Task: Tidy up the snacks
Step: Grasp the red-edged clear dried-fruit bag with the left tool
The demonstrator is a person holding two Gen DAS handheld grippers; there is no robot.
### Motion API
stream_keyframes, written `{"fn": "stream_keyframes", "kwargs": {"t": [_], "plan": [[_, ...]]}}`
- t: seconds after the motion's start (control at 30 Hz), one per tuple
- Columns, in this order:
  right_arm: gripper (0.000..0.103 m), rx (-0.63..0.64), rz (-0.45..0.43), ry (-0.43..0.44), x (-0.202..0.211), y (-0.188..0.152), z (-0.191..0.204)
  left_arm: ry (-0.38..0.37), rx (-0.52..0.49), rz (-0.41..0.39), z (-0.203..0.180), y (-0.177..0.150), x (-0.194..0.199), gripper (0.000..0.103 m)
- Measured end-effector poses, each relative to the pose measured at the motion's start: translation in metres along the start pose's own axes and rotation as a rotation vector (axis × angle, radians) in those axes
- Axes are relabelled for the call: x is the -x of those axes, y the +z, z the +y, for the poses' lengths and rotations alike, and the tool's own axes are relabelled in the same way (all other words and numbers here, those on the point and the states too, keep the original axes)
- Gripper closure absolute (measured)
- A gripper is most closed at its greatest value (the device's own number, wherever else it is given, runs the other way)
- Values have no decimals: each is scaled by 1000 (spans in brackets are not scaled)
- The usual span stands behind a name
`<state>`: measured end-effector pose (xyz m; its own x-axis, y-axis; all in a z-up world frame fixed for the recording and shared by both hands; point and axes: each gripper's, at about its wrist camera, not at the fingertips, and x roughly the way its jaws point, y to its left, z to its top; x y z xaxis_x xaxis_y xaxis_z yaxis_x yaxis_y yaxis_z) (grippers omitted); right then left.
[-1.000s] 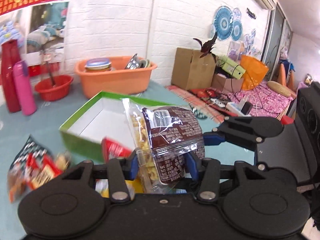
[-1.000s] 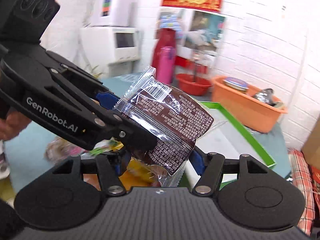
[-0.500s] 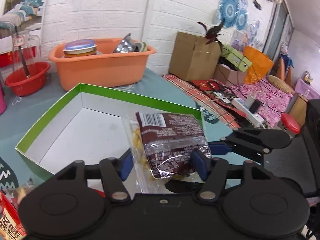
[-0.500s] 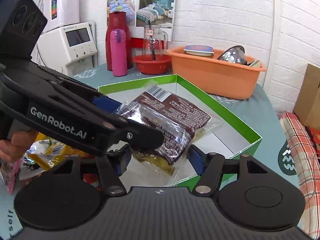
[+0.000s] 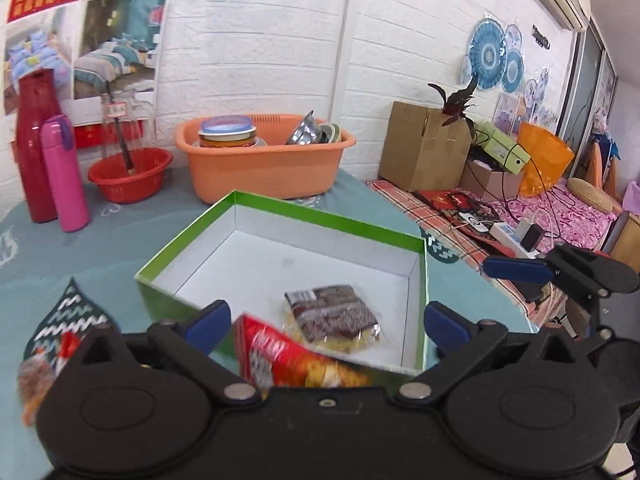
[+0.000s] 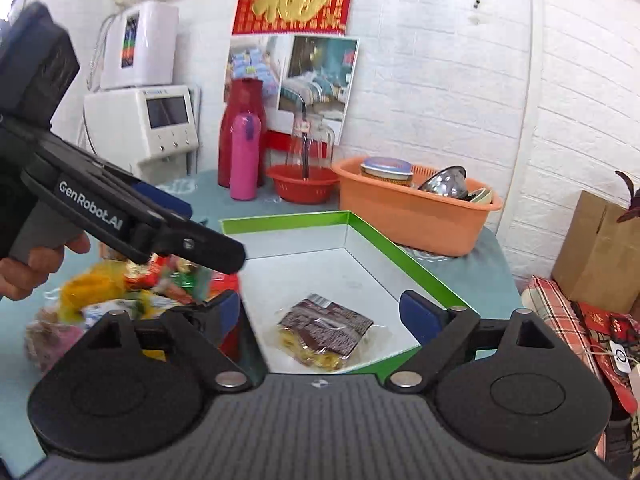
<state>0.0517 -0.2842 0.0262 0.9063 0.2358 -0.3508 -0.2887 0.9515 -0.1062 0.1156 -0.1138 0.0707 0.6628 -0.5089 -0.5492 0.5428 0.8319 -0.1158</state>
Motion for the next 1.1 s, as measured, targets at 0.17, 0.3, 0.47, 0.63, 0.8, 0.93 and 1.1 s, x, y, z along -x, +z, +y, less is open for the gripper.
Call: {"fn": "stream_keyframes", "kwargs": {"t": [0.17,0.3,0.47,0.63,0.8,0.93,1.1], "plan": [[0,-60,15,27,39,-22,11,-22,39,23,1,-34,33,0],[0,-85,58,27,55,-49,24,-16,43,65,3,-69,49,0],[0,-143,158,52,57,-83,33,-39,70,113,5,-98,63,0],[0,-193,223,42,49,-102,32,-139,96,155,-13,-115,50,0],[0,-148,246,84,46,-103,30,-223,102,201,-38,-118,16,0],[0,-131,267,134,39,-104,24,-264,145,253,-44,-118,-14,0],[0,-112,283,175,30,-103,21,-295,193,283,-41,-116,-31,0]]}}
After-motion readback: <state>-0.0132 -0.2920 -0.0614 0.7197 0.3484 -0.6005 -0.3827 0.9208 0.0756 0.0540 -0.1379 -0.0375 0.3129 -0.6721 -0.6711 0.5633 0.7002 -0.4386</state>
